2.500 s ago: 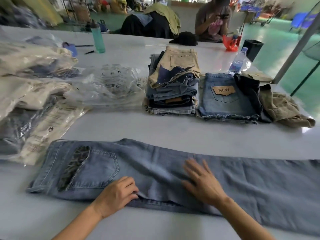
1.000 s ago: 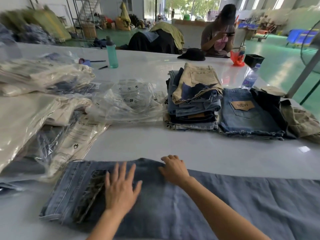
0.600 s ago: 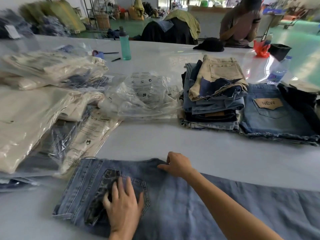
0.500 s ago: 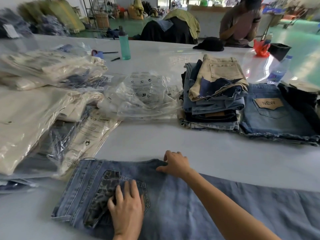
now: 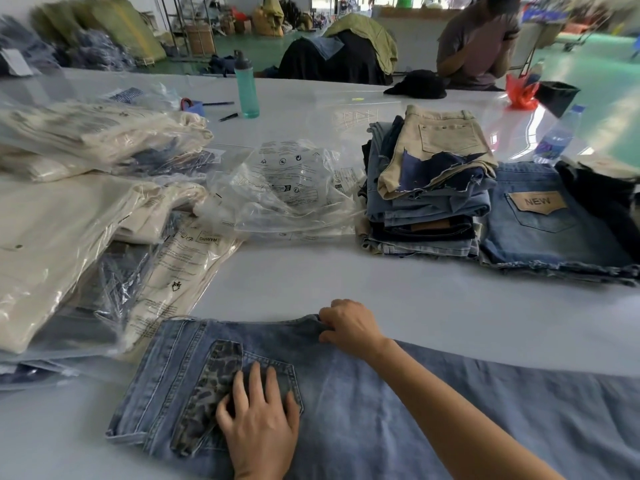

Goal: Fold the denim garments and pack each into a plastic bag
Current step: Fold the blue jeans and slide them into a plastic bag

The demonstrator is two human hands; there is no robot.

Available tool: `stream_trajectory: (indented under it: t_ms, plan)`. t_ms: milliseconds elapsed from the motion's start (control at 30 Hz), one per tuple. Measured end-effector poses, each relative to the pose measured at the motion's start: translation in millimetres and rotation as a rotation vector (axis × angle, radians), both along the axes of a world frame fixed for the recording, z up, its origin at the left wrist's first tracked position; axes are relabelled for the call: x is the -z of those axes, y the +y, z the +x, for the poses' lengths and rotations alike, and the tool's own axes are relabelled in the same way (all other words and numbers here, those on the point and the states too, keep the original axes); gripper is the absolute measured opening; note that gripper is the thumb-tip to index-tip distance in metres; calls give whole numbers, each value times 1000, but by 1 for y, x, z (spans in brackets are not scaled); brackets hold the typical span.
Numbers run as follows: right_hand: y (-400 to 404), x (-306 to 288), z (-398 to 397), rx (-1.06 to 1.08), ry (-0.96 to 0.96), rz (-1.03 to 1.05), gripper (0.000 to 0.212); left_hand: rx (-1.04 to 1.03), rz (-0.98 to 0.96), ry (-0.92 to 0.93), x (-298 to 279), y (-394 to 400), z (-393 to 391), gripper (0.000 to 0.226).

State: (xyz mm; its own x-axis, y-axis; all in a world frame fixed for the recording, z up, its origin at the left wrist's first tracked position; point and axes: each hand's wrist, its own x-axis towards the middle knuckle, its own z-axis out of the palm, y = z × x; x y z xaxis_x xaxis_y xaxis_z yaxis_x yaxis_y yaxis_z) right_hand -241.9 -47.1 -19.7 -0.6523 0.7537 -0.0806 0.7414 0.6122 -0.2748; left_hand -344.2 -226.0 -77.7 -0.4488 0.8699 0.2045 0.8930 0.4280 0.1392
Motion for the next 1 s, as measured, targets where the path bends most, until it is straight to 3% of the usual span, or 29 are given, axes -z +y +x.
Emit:
stream_trajectory:
  t_ms: [67, 233, 300, 400, 433, 467, 533, 633, 700, 800, 867, 933, 1000]
  plan:
    - [2, 0, 5, 61, 31, -124, 30, 4, 6, 26, 2, 1, 0, 56]
    - [20, -9, 5, 192, -207, -364, 63, 21, -15, 54, 1, 1, -6, 52]
    - [25, -11, 3, 228, -62, -630, 50, 34, -5, 61, 1, 2, -5, 51]
    - [25, -6, -1, 397, 372, -951, 6, 36, 7, 75, 5, -2, -7, 48]
    - [25, -5, 0, 506, 513, -964, 16, 36, 3, 64, 5, -2, -8, 46]
    - [28, -4, 3, 597, 622, -936, 27, 36, -3, 61, 6, -2, -8, 44]
    - [28, -3, 18, 661, 586, -587, 43, 39, -2, 77, 6, -2, -5, 41]
    - [-9, -2, 24, 386, 357, 25, 48, 146, 72, 20, -4, 4, 3, 44]
    - [-59, 18, 9, 89, 353, 76, 43, 311, 95, -45, -14, 4, 8, 50]
    - [-92, 49, 56, 38, 32, 38, 46, 465, 255, -8, -10, 12, 17, 51]
    - [-74, 54, 139, 183, -49, 81, 49, 494, 340, 106, 6, 19, 5, 58]
    - [-55, 53, 247, 485, -126, 93, 53, 655, 410, 389, 17, 22, -9, 63]
    - [-53, 42, 364, 874, -203, 34, 54, 747, 474, 578, 17, 23, -9, 36]
